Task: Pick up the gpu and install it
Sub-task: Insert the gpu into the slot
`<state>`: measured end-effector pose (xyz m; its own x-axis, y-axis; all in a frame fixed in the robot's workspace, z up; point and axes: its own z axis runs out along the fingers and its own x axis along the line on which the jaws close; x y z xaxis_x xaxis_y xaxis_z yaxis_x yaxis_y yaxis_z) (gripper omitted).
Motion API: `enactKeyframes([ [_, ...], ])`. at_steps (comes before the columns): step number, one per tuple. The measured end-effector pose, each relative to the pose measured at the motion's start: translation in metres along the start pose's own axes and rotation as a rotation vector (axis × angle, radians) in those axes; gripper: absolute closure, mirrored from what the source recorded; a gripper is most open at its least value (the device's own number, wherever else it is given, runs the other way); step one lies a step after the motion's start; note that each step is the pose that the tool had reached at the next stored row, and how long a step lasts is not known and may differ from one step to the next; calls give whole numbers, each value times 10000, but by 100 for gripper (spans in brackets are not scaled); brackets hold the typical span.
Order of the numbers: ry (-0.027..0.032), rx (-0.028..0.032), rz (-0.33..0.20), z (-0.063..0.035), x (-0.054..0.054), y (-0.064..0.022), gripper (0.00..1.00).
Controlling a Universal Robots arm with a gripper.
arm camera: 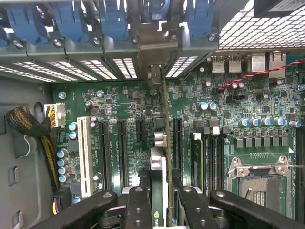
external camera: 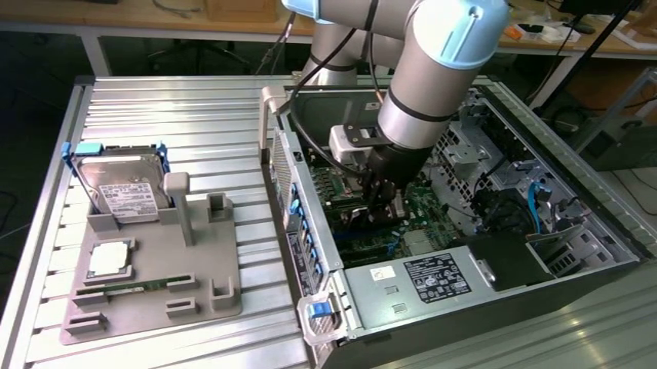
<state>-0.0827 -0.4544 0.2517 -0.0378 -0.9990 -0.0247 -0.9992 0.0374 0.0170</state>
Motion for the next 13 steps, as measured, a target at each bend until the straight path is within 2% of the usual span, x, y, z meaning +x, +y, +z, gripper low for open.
enactKeyframes([
  [3, -20, 5, -1, -15, -2, 0, 73],
  [6, -8, -1, 1, -62, -2, 2, 73],
  [13, -4, -1, 0, -63, 23, 7, 73],
])
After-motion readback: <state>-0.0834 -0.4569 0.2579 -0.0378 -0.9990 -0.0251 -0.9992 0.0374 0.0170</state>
